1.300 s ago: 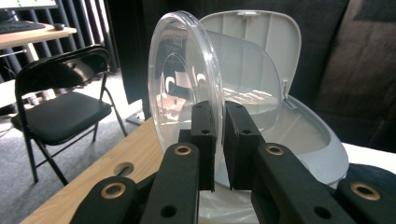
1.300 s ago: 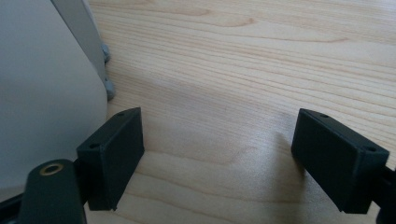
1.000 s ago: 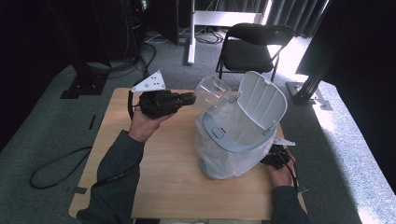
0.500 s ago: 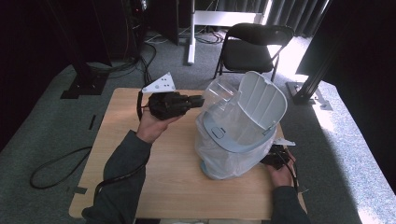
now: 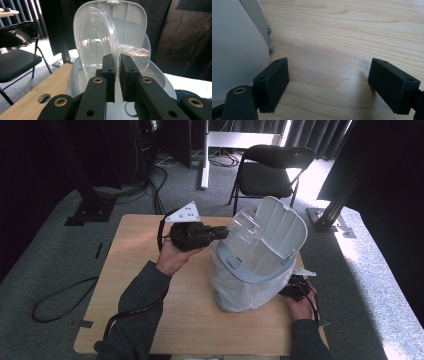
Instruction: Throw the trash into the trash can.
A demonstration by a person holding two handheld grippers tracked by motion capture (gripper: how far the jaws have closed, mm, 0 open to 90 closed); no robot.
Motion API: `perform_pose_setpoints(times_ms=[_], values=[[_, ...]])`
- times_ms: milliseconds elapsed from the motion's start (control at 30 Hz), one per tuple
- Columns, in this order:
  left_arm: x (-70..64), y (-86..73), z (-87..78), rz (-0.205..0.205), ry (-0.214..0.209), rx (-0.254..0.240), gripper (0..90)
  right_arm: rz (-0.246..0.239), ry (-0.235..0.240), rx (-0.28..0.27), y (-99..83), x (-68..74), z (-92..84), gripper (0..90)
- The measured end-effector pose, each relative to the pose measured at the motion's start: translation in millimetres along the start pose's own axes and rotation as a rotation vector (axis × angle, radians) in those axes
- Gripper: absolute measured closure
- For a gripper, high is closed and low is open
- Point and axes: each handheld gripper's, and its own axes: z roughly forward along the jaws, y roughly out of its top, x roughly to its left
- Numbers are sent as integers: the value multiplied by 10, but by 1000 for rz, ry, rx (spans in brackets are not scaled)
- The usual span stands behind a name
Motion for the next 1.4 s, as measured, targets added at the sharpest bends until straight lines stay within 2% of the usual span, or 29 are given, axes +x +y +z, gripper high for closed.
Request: perform_pose_setpoints(times_ms=[500,767,1000,1200,1400], values=[[-99,-50,224,-12,-35,26,837,0,0,0,0,0,0,160],[-168,-80,351,-36,-71,34,836,1,0,0,0,0,0,161],[-183,-103,405,-77,-106,27,837,0,0,0,0,0,0,160],[-190,-115,432,-96,-120,26,837,0,0,0,0,0,0,160],[-204,-112,448,-99,-127,26,836,0,0,0,0,0,0,160]])
